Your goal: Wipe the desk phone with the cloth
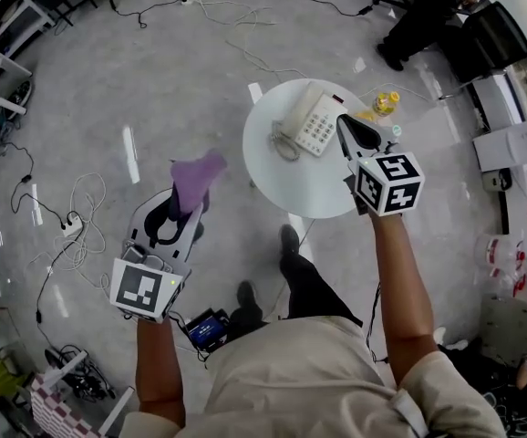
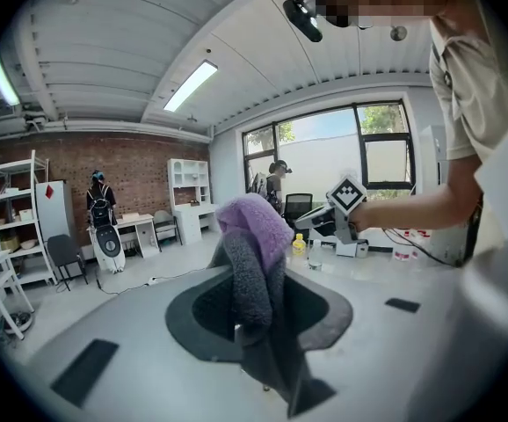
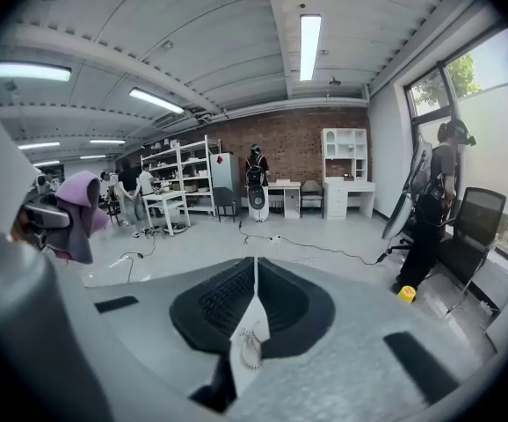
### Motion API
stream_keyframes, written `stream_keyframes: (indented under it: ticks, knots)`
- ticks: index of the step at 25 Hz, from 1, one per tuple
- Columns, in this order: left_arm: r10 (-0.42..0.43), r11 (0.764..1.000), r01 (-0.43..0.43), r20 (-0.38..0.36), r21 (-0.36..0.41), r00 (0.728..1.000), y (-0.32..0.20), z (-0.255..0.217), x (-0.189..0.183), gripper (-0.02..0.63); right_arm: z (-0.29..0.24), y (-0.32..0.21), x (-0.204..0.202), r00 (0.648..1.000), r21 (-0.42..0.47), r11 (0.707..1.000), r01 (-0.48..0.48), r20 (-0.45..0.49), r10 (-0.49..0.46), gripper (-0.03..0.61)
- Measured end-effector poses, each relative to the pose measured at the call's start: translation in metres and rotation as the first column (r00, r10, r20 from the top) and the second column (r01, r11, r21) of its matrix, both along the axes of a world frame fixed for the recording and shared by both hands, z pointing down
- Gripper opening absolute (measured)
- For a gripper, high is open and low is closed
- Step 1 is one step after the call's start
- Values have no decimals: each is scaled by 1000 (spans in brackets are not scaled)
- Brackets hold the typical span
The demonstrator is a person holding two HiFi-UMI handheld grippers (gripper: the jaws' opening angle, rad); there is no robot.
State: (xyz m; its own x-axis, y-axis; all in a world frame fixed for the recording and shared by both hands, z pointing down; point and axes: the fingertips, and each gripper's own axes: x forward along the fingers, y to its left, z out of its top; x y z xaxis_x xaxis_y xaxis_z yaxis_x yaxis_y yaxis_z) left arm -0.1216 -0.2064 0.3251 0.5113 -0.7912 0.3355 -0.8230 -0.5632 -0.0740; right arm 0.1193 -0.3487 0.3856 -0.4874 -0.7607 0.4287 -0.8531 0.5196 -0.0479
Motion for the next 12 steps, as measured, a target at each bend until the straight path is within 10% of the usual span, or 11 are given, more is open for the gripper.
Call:
stream_keyframes:
  ticks: [12]
  knots:
    - [-34, 998, 34, -4, -59, 999, -42, 48, -6, 97, 74, -57, -9, 1000, -96, 995, -9, 3, 9, 19]
